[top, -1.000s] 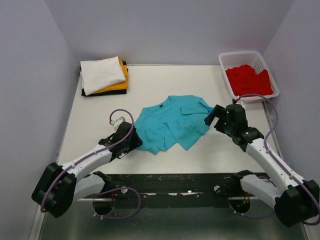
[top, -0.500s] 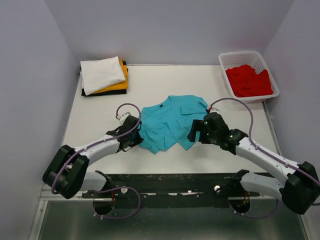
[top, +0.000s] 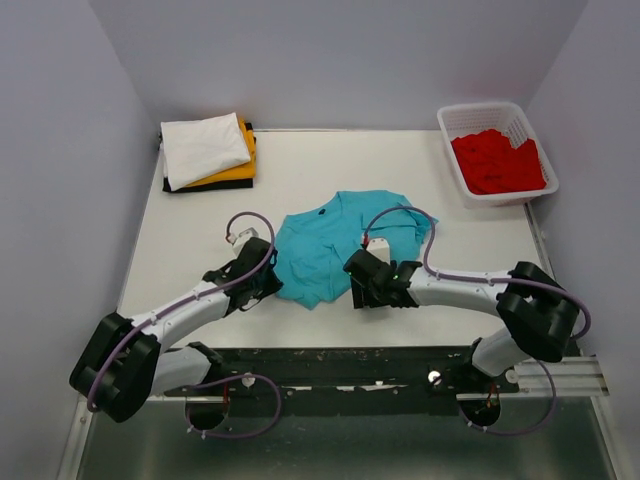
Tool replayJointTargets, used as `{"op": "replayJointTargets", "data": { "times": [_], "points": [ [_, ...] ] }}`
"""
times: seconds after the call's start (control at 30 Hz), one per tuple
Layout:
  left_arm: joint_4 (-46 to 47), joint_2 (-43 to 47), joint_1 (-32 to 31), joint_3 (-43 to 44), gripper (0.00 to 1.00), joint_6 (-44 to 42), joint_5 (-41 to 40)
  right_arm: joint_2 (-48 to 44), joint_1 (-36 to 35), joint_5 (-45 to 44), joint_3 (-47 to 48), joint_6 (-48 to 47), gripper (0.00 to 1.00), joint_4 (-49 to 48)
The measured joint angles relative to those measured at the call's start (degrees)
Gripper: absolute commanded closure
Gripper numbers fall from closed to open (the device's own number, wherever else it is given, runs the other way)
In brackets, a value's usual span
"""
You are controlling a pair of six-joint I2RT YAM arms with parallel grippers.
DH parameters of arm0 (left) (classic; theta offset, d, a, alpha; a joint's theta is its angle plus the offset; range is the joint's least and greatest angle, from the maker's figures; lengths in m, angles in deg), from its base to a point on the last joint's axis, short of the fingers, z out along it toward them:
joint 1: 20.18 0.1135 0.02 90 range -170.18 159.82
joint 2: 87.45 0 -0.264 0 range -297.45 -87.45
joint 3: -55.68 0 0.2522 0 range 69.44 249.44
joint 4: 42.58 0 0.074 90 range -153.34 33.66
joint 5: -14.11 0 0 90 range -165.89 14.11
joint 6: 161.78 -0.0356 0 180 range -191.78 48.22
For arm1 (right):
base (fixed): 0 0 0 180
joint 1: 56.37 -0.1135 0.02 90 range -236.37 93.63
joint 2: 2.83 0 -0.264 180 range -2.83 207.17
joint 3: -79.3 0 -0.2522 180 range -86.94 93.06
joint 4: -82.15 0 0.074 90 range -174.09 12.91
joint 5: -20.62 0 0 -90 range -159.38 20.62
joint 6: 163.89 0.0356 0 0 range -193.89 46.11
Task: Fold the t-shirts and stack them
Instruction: Flatten out the tshirt
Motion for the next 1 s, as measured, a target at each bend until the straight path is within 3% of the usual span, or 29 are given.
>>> {"op": "replayJointTargets", "data": {
  "times": [0.17,0.3,0.33,0.57,0.77,1.0],
  "points": [
    [-1.01,1.88,-0.15,-0.22,1.00,0.00,-1.07,2.54,-0.31,-3.74,1.73,2.54,0.49,-0.02],
    [-1.62,2.51,-0.15,-0.22,1.00,-0.02,-2.03,3.72,-0.55,-6.45,2.38,5.66,0.92,-0.79],
    [-1.66,2.58,-0.15,-0.22,1.00,-0.02,-2.14,4.15,-0.61,-7.21,2.67,6.38,0.99,-1.11],
    [-5.16,5.88,-0.15,1.14,1.00,-0.04,-4.92,2.75,-0.76,-13.03,2.14,10.54,0.99,-0.20],
    [-8.63,14.56,-0.15,7.82,1.00,-1.33,-8.72,-13.55,-0.33,-21.27,1.42,9.79,0.99,3.93],
    [-14.62,19.98,-0.15,25.51,1.00,-6.47,-14.10,-27.21,-0.11,-30.49,13.62,3.41,0.99,6.47]
  ]
}}
